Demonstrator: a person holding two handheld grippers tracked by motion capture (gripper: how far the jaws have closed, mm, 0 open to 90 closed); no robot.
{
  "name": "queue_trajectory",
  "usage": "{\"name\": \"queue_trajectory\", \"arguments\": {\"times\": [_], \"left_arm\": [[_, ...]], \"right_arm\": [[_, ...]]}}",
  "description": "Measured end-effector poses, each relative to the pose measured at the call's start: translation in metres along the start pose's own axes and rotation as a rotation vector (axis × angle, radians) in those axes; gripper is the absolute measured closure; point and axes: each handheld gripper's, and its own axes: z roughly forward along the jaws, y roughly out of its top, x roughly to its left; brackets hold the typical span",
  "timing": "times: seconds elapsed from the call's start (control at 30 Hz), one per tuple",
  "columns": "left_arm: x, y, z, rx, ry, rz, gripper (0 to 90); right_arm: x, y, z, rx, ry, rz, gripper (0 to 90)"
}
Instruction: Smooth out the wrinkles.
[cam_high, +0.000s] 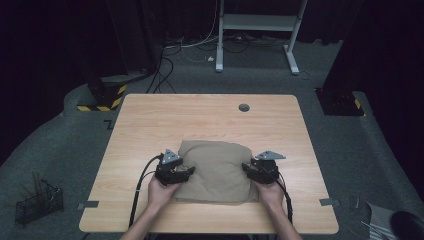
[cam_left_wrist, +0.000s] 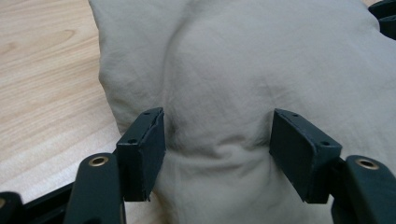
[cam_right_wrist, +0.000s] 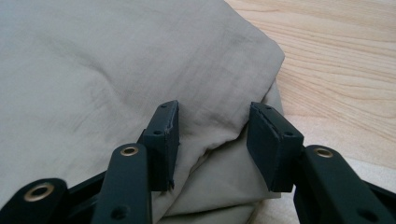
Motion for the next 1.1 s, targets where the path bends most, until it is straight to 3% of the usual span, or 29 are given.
{"name": "queue_trajectory", "arguments": {"times": [0.1,0.3,0.43,1.0,1.1], "left_arm": [[0.002,0.004,0.002,0.008,0.001,0.002,36.0],[0.007,0.006,0.007,-0.010,0.003,-0.038,36.4],[0.009,0.014,0.012,0.009,0.015,-0.026,36.7],[0.022,0.037,0.037,0.036,0.047,-0.059,36.9],[0.023,0.042,0.043,0.029,0.053,-0.069,36.8]], "right_arm": [[-0.002,0.003,0.001,0.005,-0.004,-0.014,53.8],[-0.005,0.009,0.006,0.015,-0.009,0.002,53.8],[-0.007,0.014,0.011,0.024,-0.016,0.007,53.8],[-0.024,0.036,0.032,0.044,-0.049,0.053,54.3],[-0.028,0.036,0.036,0.025,-0.055,0.067,54.8]]}}
